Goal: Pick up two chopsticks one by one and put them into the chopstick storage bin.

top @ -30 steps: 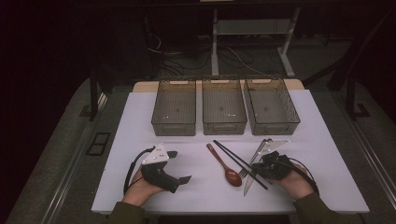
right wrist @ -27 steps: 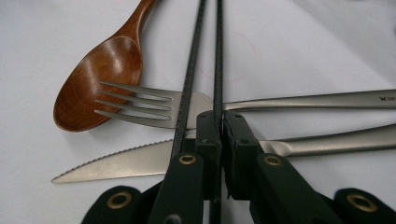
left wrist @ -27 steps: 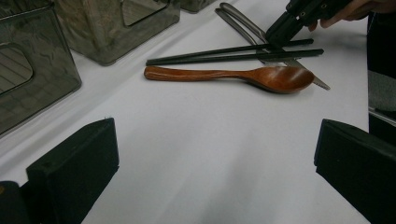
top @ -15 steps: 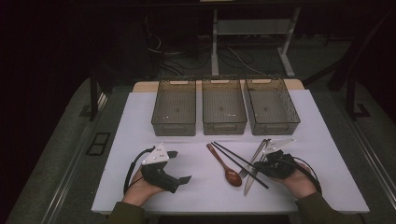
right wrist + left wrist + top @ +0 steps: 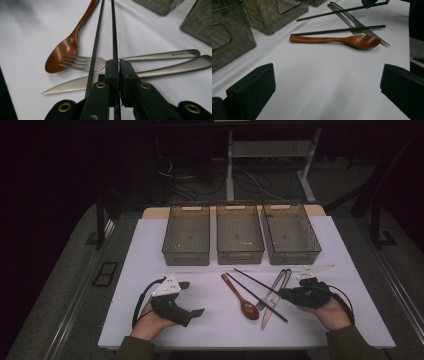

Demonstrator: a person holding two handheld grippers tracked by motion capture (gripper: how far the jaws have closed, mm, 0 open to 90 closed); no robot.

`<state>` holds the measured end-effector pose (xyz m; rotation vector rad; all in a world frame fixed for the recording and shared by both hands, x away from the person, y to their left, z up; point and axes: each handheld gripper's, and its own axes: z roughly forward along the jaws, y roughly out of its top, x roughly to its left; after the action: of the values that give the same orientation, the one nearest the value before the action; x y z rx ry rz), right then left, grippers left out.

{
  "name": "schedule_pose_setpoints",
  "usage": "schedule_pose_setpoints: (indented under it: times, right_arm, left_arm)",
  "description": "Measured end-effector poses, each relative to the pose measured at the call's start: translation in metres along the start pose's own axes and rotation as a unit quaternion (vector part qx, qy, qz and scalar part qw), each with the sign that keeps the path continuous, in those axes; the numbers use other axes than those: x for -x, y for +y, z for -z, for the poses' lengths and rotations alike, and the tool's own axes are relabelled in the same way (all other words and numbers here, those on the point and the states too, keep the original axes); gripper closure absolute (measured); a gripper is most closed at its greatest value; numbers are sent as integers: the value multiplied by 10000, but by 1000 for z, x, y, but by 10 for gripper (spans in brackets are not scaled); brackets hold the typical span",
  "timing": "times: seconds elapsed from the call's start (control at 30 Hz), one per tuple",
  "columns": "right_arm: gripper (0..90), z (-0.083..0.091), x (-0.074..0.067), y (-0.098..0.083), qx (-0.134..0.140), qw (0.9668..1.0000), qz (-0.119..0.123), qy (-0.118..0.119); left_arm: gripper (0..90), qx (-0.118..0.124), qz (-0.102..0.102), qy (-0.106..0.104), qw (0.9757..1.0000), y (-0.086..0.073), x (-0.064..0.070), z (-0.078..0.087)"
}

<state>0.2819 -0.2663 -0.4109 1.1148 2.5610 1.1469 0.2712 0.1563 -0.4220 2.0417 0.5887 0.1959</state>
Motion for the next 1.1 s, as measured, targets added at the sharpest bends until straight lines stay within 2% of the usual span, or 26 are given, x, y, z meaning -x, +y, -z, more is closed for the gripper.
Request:
schedule_pose_setpoints:
  times: [0.3, 0.5, 0.77, 1.1]
  right_arm:
    - [861, 13, 3, 3, 208, 9997, 7, 126]
    - [861, 19, 3, 9, 357, 9992, 4, 160]
    - [861, 19, 5, 18, 458, 9988, -71, 156]
    - [861, 16, 5, 32, 579, 9982, -34, 127]
  left_arm:
    - [0, -19, -28, -24, 10000, -1, 0, -1]
    - [0, 52, -52, -55, 10000, -2, 0, -2]
    - [0, 83, -47, -79, 9999, -4, -3, -3]
    - [0, 63, -34, -91, 9999, -5, -3, -2]
